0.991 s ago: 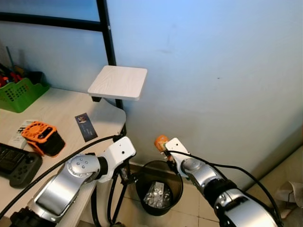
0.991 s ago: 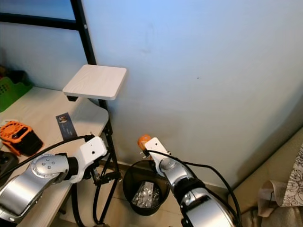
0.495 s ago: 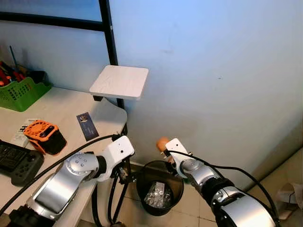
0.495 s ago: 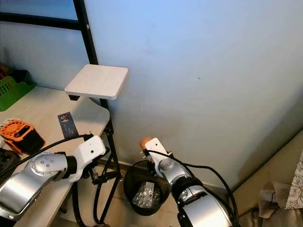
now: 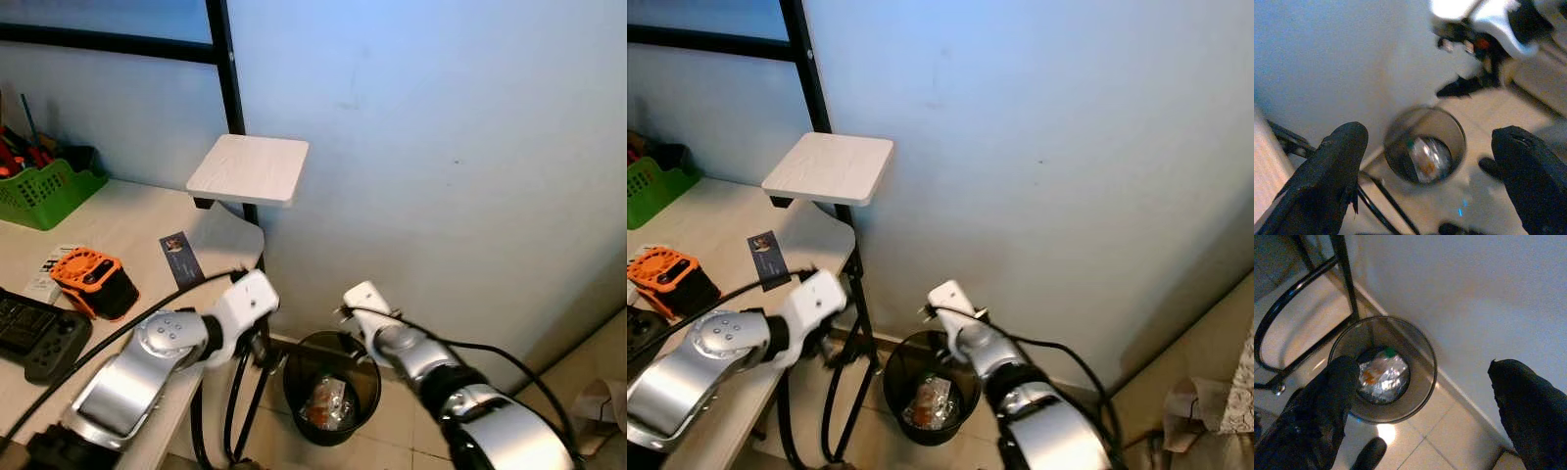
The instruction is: Clean up the room
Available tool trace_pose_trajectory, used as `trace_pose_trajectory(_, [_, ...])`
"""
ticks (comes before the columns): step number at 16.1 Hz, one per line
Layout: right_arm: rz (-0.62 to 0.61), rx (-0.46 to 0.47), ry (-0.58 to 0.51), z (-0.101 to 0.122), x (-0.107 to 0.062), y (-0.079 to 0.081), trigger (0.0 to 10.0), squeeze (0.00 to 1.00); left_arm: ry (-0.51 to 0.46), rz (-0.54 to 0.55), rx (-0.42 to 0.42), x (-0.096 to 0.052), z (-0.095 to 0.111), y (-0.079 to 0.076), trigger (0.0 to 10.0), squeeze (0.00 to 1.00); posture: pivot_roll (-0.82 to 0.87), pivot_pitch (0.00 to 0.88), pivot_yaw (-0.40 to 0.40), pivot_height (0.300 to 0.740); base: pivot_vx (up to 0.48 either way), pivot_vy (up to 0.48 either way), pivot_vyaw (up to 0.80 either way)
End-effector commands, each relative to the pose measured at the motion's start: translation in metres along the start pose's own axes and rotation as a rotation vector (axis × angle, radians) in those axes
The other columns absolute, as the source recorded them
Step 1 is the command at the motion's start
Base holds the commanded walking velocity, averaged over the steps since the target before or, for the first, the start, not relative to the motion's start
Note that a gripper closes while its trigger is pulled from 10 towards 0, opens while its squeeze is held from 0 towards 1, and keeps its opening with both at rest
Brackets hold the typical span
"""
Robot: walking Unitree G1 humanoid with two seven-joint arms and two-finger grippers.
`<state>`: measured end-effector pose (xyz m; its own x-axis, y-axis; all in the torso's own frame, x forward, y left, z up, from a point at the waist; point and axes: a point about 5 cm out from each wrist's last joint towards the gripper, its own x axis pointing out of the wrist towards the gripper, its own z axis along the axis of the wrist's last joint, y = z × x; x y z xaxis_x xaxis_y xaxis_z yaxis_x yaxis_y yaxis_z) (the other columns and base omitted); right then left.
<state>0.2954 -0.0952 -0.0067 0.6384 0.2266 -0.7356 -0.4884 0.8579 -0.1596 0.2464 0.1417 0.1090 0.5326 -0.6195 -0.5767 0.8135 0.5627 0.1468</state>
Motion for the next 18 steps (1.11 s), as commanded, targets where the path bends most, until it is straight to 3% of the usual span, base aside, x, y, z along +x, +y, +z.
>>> trace_pose_trajectory(1, [0.017,0.047,-0.07,0.005,-0.004,-0.008,10.0,1.0,-0.027,0.073,-0.026,-0.002,0.003,0.002,10.0,1.0,0.06,0.0,0.022,0.74,0.0,0.0,0.0])
trace_pose_trajectory(2, [0.028,0.068,-0.112,0.004,-0.009,-0.015,10.0,0.88,-0.054,0.105,-0.04,-0.001,0.004,0.0,10.0,1.0,0.04,0.0,0.023,0.74,0.0,0.0,0.0])
trace_pose_trajectory(3, [0.04,0.088,-0.149,0.002,-0.017,-0.019,10.0,0.6,-0.071,0.133,-0.054,-0.001,0.004,-0.002,10.0,1.0,0.03,0.0,0.026,0.74,0.0,0.0,0.0])
trace_pose_trajectory(4, [0.036,0.095,-0.21,0.0,-0.031,-0.024,10.0,0.0,-0.092,0.187,-0.09,-0.001,0.004,-0.003,10.0,1.0,0.02,0.0,0.029,0.74,0.0,0.0,0.0])
trace_pose_trajectory(5, [0.03,0.123,-0.257,0.002,-0.039,-0.027,10.0,0.0,-0.097,0.217,-0.114,-0.001,0.004,-0.004,10.0,1.0,0.01,0.0,0.03,0.74,0.0,0.0,0.0])
trace_pose_trajectory(6, [-0.043,0.173,-0.359,0.005,-0.061,-0.034,10.0,0.0,-0.103,0.326,-0.151,-0.006,0.001,-0.003,10.0,1.0,-0.01,0.0,0.033,0.74,0.0,0.0,0.0])
trace_pose_trajectory(9, [-0.128,0.228,-0.393,0.002,-0.075,-0.036,10.0,0.0,-0.079,0.433,-0.184,-0.012,-0.006,-0.001,10.0,1.0,-0.01,0.0,0.028,0.74,0.0,0.0,-0.5])
trace_pose_trajectory(10, [-0.182,0.293,-0.41,-0.001,-0.085,-0.036,10.0,0.0,-0.061,0.492,-0.216,-0.017,-0.013,0.001,10.0,0.96,0.0,0.0,0.02,0.74,0.0,0.0,-0.79])
trace_pose_trajectory(11, [-0.213,0.343,-0.417,-0.003,-0.092,-0.036,10.0,0.0,-0.064,0.533,-0.233,-0.021,-0.016,0.003,10.0,0.86,0.0,0.0,0.013,0.74,0.0,0.0,-0.8])
trace_pose_trajectory(12, [-0.243,0.373,-0.417,-0.005,-0.096,-0.038,10.0,0.0,-0.078,0.564,-0.245,-0.022,-0.015,0.004,10.0,0.67,0.01,0.0,0.006,0.74,0.0,0.0,-0.79])
trace_pose_trajectory(14, [-0.315,0.449,-0.397,-0.012,-0.103,-0.046,10.0,0.0,-0.133,0.629,-0.287,-0.025,-0.011,0.005,10.0,0.67,0.01,0.0,-0.001,0.74,0.0,0.0,-0.8])
trace_pose_trajectory(15, [-0.337,0.477,-0.384,-0.014,-0.106,-0.049,10.0,0.0,-0.151,0.647,-0.31,-0.025,-0.008,0.003,10.0,0.55,0.01,0.0,0.0,0.74,0.0,0.0,-0.8])
trace_pose_trajectory(16, [-0.341,0.48,-0.381,-0.014,-0.108,-0.05,10.0,0.0,-0.152,0.651,-0.335,-0.025,-0.009,0.002,10.0,0.22,0.01,0.0,0.006,0.74,0.0,0.0,-0.8])
trace_pose_trajectory(17, [-0.342,0.479,-0.38,-0.014,-0.109,-0.05,10.0,0.0,-0.149,0.657,-0.36,-0.025,-0.01,0.001,10.0,0.0,0.0,0.0,0.008,0.74,0.0,0.0,-0.8])
trace_pose_trajectory(18, [-0.348,0.477,-0.376,-0.015,-0.11,-0.049,10.0,0.0,-0.146,0.671,-0.37,-0.027,-0.011,0.001,10.0,0.0,0.0,0.0,0.011,0.74,0.0,0.0,-0.79])
